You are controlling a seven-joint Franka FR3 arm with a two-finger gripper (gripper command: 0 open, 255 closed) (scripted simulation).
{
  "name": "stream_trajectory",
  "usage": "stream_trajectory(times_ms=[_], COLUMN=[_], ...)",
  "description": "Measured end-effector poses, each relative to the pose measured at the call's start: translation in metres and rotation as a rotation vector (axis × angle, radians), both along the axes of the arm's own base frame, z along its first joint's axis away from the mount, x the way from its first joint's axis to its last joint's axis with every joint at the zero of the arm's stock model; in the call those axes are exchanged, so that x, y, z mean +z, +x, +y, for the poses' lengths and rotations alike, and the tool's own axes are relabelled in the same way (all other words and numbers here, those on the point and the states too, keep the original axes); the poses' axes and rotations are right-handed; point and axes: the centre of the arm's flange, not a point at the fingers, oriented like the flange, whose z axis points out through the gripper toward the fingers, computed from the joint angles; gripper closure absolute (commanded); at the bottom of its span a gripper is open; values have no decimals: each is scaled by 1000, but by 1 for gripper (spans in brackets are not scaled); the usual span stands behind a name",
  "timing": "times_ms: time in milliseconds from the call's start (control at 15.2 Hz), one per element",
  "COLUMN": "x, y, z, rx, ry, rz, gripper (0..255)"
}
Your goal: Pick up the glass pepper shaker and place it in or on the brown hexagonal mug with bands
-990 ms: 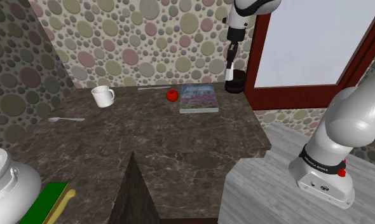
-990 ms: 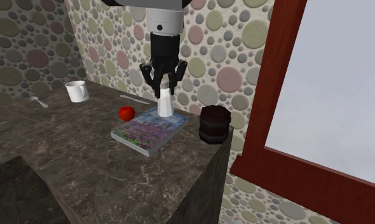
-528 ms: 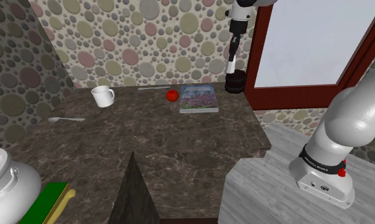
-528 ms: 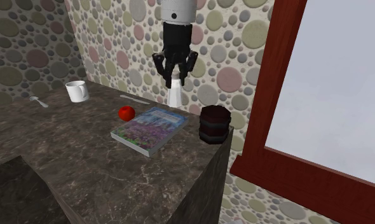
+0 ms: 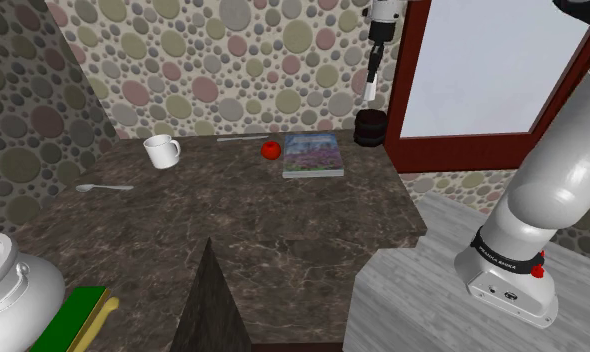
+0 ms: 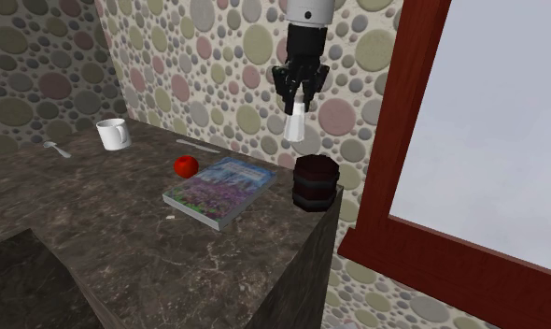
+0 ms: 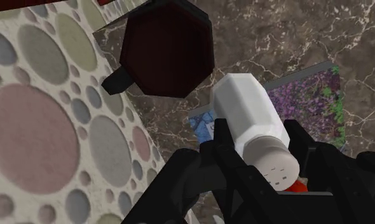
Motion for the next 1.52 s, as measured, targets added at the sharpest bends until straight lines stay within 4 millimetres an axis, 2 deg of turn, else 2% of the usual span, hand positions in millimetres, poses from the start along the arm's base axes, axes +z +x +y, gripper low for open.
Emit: stream_trajectory(times_ms=[132,330,396,726,1518], x=[-2,6,3,-20,-82], y=[13,26,30,33,33], z=[-26,-65,-73,-80,-79], rx=[-1,-1,0,2,2], ry=[0,-1,-1,-1,-1], rz=[0,0,0,1,0], gripper=[255,255,255,255,255])
